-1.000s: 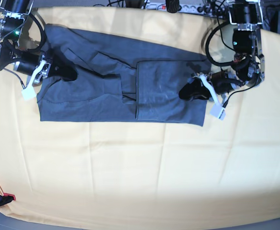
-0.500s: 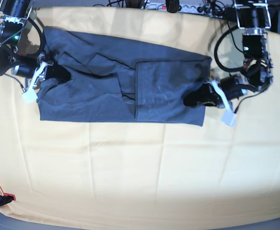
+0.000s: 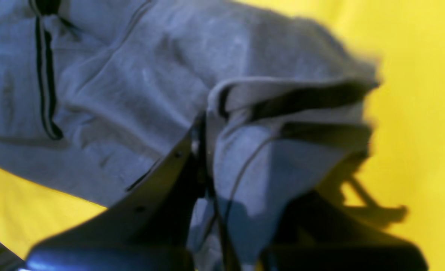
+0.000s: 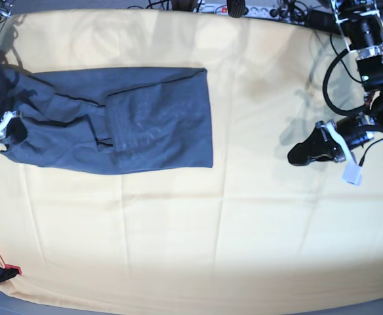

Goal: Fold the T-shirt properly
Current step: 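Lift the collar end with the right gripper and fold it over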

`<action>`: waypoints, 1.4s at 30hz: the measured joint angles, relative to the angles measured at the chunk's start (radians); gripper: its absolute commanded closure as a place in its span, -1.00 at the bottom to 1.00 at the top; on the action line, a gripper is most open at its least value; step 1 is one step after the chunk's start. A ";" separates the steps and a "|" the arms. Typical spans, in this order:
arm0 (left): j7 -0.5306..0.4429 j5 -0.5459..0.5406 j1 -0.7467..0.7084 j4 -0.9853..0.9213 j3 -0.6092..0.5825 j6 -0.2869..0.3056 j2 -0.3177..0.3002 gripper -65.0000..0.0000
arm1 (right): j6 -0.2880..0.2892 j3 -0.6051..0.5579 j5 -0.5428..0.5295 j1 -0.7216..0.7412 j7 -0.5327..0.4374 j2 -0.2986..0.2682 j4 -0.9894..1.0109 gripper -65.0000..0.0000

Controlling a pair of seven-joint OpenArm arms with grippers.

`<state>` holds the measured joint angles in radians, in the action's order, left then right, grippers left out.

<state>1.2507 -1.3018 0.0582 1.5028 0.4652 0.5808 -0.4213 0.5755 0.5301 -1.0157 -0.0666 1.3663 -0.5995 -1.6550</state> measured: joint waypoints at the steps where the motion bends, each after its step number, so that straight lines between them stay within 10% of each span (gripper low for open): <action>1: 0.000 0.000 0.000 0.000 0.000 0.000 0.000 1.00 | -0.020 0.000 0.014 0.000 0.003 -0.012 -0.030 1.00; 8: 0.000 0.000 -0.029 0.000 0.000 0.000 0.001 1.00 | -0.023 0.000 -0.167 -0.002 0.010 -0.002 -0.310 1.00; 16: 0.000 0.008 -0.031 0.000 0.000 0.000 0.002 1.00 | 0.020 -0.014 -0.351 -0.005 0.021 0.219 -0.499 1.00; 31: 0.000 0.008 -0.031 0.000 0.000 0.000 0.002 1.00 | 0.118 -0.443 -0.068 -0.005 -0.042 0.460 -0.466 1.00; 36: 0.000 0.008 -0.031 0.000 0.000 0.000 0.003 1.00 | 0.117 -0.627 -0.050 0.009 -0.151 0.470 -0.347 -0.54; 42: -0.001 0.008 -0.031 0.000 0.000 0.000 0.001 1.00 | 0.117 -0.788 0.047 0.105 -0.145 0.472 -0.308 -0.62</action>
<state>1.2495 -1.2942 0.0273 1.5028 0.4652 0.5804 -0.4202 0.6930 -0.2577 -0.9691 0.0387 1.2209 -0.1276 -1.9629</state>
